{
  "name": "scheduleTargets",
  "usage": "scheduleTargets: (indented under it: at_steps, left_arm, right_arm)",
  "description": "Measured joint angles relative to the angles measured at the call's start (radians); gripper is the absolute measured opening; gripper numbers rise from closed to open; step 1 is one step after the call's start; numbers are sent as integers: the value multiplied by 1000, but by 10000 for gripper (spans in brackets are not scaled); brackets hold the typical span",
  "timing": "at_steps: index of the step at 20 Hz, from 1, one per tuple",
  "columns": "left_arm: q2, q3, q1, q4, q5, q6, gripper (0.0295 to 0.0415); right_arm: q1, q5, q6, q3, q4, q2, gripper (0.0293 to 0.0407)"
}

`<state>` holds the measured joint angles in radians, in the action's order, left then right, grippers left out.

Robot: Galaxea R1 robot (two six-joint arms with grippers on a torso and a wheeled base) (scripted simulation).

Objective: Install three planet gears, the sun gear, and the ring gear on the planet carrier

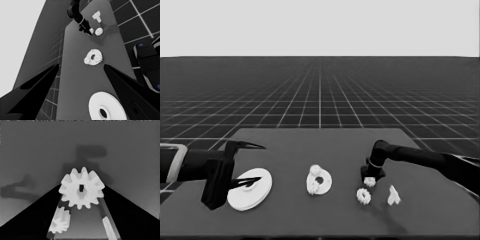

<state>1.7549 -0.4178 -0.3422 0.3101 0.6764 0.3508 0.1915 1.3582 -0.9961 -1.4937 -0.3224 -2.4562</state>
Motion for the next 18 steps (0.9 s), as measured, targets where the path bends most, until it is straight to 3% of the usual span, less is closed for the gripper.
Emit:
scheduleTargets:
  at_steps: [4,6,8,14,16,18]
  left_arm:
    - [0,0,0,0,0,0,385]
    - [0,0,0,0,0,0,385]
    - [0,0,0,0,0,0,385]
    - [0,0,0,0,0,0,385]
    - [0,0,0,0,0,0,385]
    - [0,0,0,0,0,0,385]
  right_arm:
    - [0,0,0,0,0,0,312]
    - [-122,85,-43,113,96,49,312]
    - [-174,110,-50,133,137,57,312]
    - [-198,122,-52,137,160,59,312]
    - [-199,170,-339,113,138,-230,312]
    - [-199,176,-373,12,140,-391,312]
